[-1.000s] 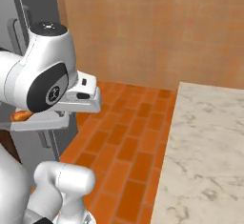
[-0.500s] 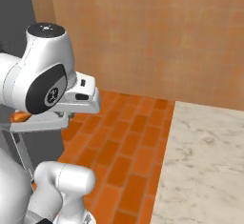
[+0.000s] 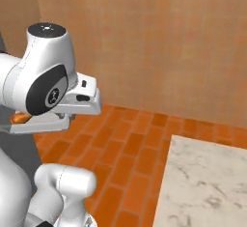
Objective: Take the meat container that has the chicken drumstick and place it on the second highest rack of the freezer. Then take the vegetable container that has the carrot and tomato and place it on the highest rack of the freezer.
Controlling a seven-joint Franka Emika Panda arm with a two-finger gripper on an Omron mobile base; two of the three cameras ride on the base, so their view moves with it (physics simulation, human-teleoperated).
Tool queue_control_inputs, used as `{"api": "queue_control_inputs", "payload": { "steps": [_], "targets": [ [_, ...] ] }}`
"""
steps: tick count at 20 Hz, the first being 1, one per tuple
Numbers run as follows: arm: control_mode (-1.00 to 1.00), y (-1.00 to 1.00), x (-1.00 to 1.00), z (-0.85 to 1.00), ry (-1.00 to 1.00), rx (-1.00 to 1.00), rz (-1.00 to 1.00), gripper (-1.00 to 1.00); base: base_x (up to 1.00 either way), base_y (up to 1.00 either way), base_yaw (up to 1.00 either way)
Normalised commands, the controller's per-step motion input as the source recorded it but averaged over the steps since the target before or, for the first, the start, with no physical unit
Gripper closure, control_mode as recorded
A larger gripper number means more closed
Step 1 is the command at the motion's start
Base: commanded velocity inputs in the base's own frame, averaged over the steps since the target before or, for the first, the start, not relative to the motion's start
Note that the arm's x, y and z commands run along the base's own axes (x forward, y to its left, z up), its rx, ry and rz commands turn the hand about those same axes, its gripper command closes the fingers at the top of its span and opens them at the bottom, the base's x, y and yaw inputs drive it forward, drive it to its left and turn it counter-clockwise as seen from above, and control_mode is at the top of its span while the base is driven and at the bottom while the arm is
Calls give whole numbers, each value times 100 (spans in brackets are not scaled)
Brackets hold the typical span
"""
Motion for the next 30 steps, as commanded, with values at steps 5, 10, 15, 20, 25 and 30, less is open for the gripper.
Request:
{"api": "queue_control_inputs", "payload": {
  "steps": [5, 10, 15, 20, 25, 30],
  "targets": [
    [100, 0, 0, 0, 0, 0, 0, 100, 87, 0, 1],
    [100, 0, 0, 0, 0, 0, 0, 100, 87, 4, 0],
    [100, 0, 0, 0, 0, 0, 0, 100, 75, 18, 0],
    [100, 0, 0, 0, 0, 0, 0, 100, 36, 25, 34],
    [100, 0, 0, 0, 0, 0, 0, 100, 4, 4, 73],
    [100, 0, 0, 0, 0, 0, 0, 100, 0, 0, 80]
  ]
}}
